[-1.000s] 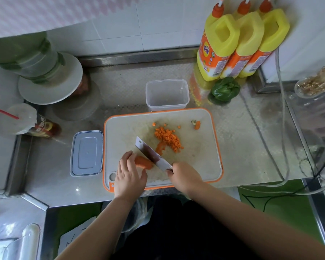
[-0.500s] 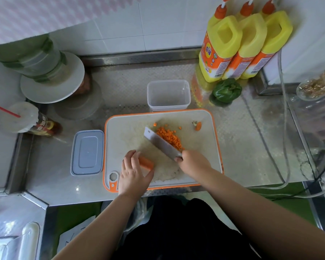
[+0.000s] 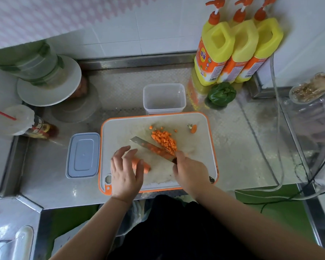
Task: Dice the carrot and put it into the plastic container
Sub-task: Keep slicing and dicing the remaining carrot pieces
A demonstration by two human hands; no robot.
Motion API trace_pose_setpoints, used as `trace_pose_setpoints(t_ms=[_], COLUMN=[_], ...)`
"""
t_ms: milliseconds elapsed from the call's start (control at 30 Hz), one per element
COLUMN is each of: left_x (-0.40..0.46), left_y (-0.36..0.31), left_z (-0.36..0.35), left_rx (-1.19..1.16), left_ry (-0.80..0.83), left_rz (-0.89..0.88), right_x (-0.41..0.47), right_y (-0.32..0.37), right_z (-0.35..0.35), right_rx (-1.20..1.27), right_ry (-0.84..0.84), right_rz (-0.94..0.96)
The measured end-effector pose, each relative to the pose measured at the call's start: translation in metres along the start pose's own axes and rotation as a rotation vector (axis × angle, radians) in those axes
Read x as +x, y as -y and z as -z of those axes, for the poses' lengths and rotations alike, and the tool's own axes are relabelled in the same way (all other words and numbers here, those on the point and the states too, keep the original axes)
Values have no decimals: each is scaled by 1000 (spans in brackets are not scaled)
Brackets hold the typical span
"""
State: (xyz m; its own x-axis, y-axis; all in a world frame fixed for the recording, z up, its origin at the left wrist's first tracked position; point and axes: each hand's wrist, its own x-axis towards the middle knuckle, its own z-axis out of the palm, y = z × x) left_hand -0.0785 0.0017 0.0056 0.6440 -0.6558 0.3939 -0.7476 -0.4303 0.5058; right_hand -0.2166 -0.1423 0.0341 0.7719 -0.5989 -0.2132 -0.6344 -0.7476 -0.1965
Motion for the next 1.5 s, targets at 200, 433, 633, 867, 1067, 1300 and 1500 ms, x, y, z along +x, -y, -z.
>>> trace_pose_setpoints(t_ms=[200,433,633,867,1067,1300,1500], left_x=[37,49,24,-18,-18,-21,-26], left_y=[-23,-28,-9,18,28,37,38], left_z=[-5,-18,-7,-7,-15,-21,-27], left_rx=[165,228,-52,61,118,73,39], left_ry=[174,364,3,201,159,85,68], left_rz=[-251,-186,72,173,21,-47,-26], right_x=[-5,-13,-2,11,15,18,13], right_y=[-3,-11,-21,-1,23,36,44], right_z=[4,3,13,10,-4,-8,-6], right_rx=[-62,-28,485,354,238,206,172], right_ry=[-160,-141,74,279,363,429,387], right_rz=[1,-8,-239,-85,11,59,76])
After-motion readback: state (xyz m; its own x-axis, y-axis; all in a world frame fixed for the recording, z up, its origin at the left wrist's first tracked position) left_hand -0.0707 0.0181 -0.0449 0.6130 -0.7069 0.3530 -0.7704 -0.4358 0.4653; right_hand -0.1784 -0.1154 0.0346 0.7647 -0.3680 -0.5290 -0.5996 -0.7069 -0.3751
